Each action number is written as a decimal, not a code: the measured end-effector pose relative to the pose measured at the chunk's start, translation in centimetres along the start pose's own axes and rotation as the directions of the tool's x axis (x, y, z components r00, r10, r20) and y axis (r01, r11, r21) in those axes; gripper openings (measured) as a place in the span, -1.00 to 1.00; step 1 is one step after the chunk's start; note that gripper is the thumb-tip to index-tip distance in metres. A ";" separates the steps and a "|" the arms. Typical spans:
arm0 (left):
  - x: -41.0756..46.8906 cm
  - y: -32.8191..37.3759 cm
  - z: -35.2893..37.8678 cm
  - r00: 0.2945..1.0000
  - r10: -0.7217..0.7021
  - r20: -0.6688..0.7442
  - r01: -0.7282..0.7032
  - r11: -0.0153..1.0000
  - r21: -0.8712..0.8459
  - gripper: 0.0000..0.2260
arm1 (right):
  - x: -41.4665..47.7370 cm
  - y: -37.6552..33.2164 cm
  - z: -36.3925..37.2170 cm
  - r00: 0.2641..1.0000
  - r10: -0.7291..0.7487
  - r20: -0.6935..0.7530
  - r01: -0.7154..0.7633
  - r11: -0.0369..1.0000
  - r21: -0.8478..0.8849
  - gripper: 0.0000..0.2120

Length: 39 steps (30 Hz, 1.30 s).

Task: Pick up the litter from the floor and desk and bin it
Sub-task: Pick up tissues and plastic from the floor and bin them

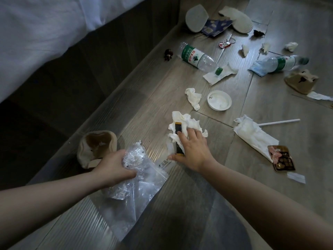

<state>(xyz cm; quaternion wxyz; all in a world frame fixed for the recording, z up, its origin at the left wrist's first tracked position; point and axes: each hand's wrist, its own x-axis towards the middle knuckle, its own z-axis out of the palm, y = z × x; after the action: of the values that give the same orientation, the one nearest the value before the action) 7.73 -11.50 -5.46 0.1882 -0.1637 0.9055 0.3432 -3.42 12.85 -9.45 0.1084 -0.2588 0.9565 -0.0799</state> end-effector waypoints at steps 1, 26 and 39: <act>0.0 0.0 0.0 1.000 0.000 0.003 0.000 1.000 0.000 -0.79 | 0.0 -0.1 0.0 1.000 -0.011 -0.007 0.011 1.000 0.008 -0.13; -1.8 3.9 -1.6 0.999 -0.038 -0.004 0.038 0.995 -0.092 -0.75 | -2.3 1.2 -5.0 0.959 0.282 -0.023 -0.201 0.739 0.643 -0.76; -0.8 14.7 -2.6 0.999 0.019 -0.036 -0.026 0.974 -0.224 -0.74 | -7.7 3.4 -14.8 0.904 0.421 -0.078 -0.184 0.545 0.818 -0.79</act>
<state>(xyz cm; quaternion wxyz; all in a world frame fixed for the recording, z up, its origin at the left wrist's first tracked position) 1.57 -2.65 4.92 0.1494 -0.1795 0.8659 0.4424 -2.26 21.11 5.36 0.0951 0.0006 0.8551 -0.5097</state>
